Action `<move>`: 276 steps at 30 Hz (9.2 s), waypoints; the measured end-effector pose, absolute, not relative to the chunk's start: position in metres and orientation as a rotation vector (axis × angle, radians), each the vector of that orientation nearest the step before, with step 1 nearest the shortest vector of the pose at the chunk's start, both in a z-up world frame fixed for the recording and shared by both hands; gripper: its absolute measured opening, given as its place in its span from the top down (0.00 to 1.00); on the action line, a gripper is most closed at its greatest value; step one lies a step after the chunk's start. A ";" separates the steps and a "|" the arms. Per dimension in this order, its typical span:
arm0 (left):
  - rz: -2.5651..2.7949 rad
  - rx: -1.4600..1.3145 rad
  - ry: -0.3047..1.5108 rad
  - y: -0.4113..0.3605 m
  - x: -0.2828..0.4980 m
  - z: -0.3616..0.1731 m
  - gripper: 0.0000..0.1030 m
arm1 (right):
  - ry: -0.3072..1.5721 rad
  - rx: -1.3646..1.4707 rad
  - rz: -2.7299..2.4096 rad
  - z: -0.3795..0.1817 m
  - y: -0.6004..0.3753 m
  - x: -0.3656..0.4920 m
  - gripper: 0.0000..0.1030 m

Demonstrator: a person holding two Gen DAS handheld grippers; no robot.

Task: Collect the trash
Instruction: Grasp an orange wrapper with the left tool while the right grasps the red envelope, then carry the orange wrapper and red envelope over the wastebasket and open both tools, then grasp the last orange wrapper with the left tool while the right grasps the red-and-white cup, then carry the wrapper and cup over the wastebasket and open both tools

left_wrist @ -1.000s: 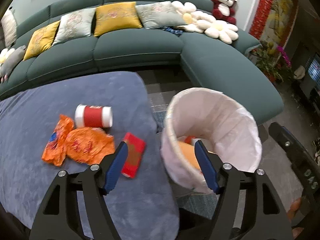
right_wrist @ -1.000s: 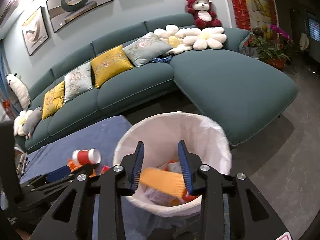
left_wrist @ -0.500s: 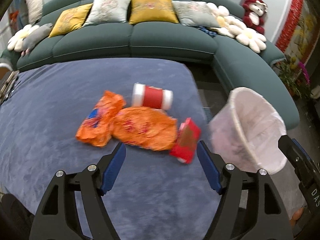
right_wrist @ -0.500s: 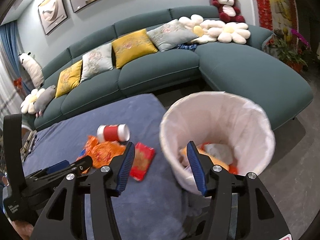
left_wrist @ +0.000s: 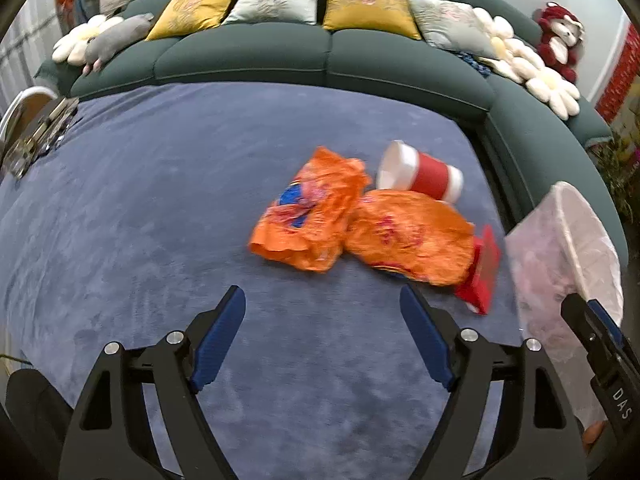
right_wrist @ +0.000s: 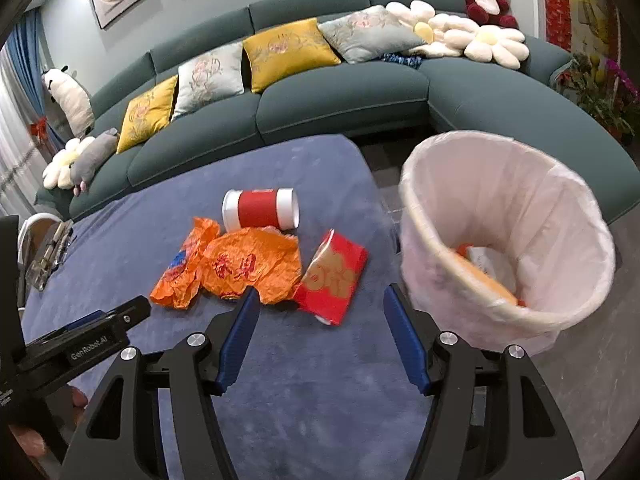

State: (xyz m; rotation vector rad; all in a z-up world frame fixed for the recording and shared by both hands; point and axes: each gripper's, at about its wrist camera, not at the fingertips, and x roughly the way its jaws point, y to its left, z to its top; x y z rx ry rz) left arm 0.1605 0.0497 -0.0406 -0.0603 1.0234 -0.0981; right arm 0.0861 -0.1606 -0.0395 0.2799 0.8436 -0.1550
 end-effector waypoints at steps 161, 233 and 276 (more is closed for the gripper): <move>-0.268 0.036 0.979 -0.114 0.149 -0.011 0.19 | 0.687 0.430 -0.296 0.003 -0.301 0.060 0.74; 0.004 -0.253 1.092 0.109 0.270 -0.055 0.82 | 0.970 0.248 -0.057 -0.092 -0.113 0.262 0.22; -0.266 -0.143 1.027 -0.031 0.221 0.002 0.82 | 0.862 0.330 -0.222 -0.028 -0.197 0.174 0.97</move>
